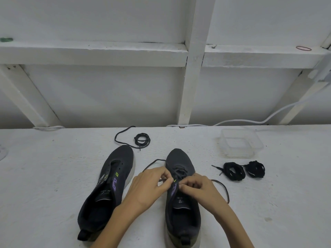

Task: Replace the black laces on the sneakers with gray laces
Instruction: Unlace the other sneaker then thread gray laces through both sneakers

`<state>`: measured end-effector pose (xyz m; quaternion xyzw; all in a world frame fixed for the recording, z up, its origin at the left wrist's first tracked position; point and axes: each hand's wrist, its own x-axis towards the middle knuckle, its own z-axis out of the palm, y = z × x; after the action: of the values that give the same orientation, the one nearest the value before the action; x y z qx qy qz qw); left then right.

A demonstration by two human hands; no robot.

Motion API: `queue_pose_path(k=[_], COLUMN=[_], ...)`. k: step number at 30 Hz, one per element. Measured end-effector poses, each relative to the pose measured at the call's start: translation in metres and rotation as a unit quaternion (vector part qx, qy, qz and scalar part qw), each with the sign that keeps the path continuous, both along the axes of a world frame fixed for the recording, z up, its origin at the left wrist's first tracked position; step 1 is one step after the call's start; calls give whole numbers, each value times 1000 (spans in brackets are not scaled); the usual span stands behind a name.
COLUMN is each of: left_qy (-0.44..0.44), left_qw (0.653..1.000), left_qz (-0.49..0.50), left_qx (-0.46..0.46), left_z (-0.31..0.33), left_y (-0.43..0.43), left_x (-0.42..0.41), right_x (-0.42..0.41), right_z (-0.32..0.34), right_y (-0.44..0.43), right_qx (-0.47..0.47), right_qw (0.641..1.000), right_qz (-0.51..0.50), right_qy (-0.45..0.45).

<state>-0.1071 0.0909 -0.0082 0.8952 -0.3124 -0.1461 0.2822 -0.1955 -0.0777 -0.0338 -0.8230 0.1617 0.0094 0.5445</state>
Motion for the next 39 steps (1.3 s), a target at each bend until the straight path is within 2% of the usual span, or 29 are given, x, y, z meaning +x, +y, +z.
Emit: queue_pose_path(k=[10,16,24,39], left_qy=[28,15,96,112], left_qw=[999,999,990,987], left_qz=[-16,-28,-25,-73], left_qx=[-11,-18,-103,-88], left_z=[-9,-9,-18,-23], left_y=[4,-1,1,3], left_x=[2,1,3,12], right_x=[0,0,0,2], right_z=[2,2,1,-1], right_y=[0,1,3,7], right_qx=[-23,-22,-32,-30], right_qw=[1000,1000,999,999], right_qz=[15,18,13,-3], right_qy=[11,10,13,9])
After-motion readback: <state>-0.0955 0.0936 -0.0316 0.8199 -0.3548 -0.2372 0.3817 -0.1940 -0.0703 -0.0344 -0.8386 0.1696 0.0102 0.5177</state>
